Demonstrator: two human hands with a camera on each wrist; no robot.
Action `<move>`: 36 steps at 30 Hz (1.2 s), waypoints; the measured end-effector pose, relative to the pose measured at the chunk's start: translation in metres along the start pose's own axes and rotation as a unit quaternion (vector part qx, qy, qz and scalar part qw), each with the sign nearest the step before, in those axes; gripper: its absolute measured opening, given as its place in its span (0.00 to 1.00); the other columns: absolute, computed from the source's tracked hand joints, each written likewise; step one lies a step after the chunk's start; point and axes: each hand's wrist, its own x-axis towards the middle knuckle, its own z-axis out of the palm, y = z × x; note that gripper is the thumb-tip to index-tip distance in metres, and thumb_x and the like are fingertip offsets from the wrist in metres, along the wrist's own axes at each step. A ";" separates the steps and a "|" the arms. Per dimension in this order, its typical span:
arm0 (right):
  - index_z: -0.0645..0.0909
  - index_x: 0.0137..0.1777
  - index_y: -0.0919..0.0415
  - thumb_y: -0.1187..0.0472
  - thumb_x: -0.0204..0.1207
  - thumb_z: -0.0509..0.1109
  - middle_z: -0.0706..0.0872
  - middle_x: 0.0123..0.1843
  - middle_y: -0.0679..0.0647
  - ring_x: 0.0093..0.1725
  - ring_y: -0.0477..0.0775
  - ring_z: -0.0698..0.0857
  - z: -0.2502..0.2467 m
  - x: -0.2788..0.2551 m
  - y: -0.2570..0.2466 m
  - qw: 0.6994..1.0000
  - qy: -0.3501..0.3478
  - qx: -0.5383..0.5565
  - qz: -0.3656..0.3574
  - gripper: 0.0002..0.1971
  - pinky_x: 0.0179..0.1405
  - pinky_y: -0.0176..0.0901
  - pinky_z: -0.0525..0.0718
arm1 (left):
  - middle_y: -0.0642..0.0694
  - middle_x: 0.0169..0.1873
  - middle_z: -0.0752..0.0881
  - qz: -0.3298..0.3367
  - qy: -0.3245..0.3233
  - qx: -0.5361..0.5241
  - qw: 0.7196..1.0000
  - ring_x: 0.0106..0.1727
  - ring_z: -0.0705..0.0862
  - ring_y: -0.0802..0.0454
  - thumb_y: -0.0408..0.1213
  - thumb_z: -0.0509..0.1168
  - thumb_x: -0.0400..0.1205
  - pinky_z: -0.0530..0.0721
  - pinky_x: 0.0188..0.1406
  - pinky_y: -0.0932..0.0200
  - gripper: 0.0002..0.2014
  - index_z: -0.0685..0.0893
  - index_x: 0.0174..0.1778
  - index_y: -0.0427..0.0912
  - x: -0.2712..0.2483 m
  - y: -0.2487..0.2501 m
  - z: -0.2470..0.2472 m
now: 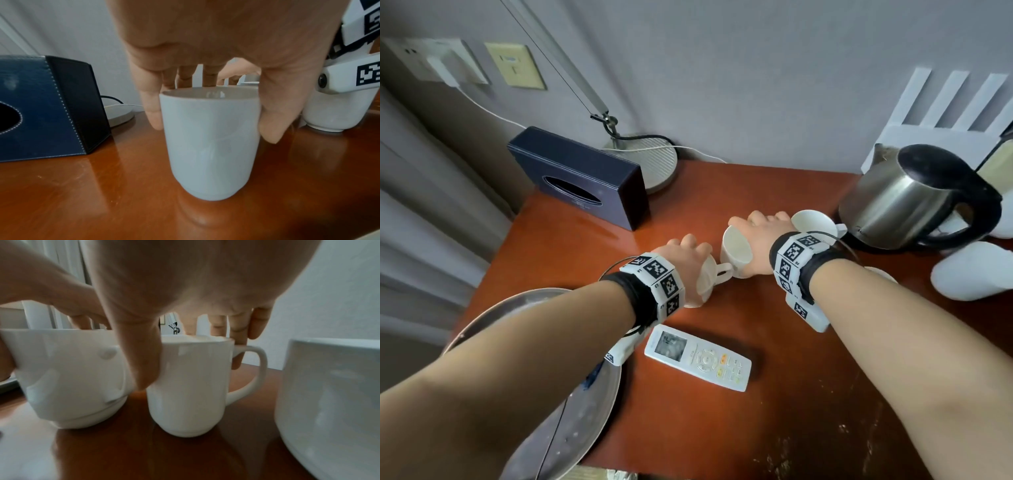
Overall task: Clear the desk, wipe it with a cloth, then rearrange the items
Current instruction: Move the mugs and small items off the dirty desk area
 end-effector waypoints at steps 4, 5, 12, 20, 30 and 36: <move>0.63 0.71 0.50 0.30 0.63 0.67 0.75 0.64 0.54 0.60 0.59 0.78 -0.002 -0.006 -0.005 1.000 0.018 0.003 0.019 0.40 0.65 0.51 0.67 | 0.50 0.63 0.69 -0.007 0.006 0.000 1.000 0.63 0.75 0.47 0.52 0.69 0.71 0.81 0.50 0.53 0.36 0.62 0.73 0.54 -0.004 -0.005 0.001; 0.63 0.71 0.51 0.31 0.63 0.68 0.74 0.64 0.54 0.59 0.59 0.78 -0.003 -0.007 -0.006 1.000 0.016 0.008 0.022 0.40 0.64 0.51 0.68 | 0.50 0.63 0.69 -0.007 0.009 0.000 1.000 0.63 0.75 0.47 0.53 0.70 0.70 0.82 0.50 0.53 0.37 0.62 0.73 0.54 -0.006 -0.008 0.001; 0.62 0.71 0.50 0.35 0.62 0.72 0.72 0.62 0.53 0.50 0.56 0.79 -0.025 -0.018 -0.024 0.998 0.016 0.056 0.027 0.40 0.48 0.48 0.80 | 0.51 0.65 0.69 -0.024 0.041 -0.012 0.999 0.63 0.75 0.48 0.54 0.72 0.69 0.83 0.51 0.52 0.40 0.61 0.74 0.54 -0.029 -0.047 -0.019; 0.61 0.72 0.49 0.36 0.62 0.73 0.71 0.62 0.54 0.52 0.57 0.79 -0.060 -0.021 -0.083 0.997 0.046 0.060 0.013 0.41 0.43 0.47 0.77 | 0.49 0.66 0.70 -0.066 0.072 -0.010 0.995 0.66 0.75 0.46 0.55 0.73 0.68 0.81 0.56 0.50 0.41 0.62 0.75 0.52 -0.062 -0.125 -0.036; 0.61 0.71 0.49 0.38 0.63 0.74 0.72 0.64 0.55 0.59 0.60 0.80 -0.080 0.012 -0.202 0.995 0.065 0.074 0.019 0.40 0.47 0.48 0.75 | 0.48 0.71 0.70 -0.109 0.085 -0.025 0.990 0.69 0.75 0.44 0.56 0.73 0.69 0.80 0.58 0.49 0.44 0.59 0.78 0.49 -0.079 -0.256 -0.025; 0.60 0.73 0.50 0.39 0.63 0.73 0.72 0.66 0.56 0.62 0.60 0.79 -0.076 0.054 -0.256 0.990 0.072 0.098 0.067 0.41 0.53 0.52 0.80 | 0.47 0.70 0.69 -0.110 0.072 -0.037 0.991 0.70 0.73 0.43 0.53 0.73 0.70 0.79 0.60 0.48 0.43 0.60 0.77 0.48 -0.051 -0.309 -0.007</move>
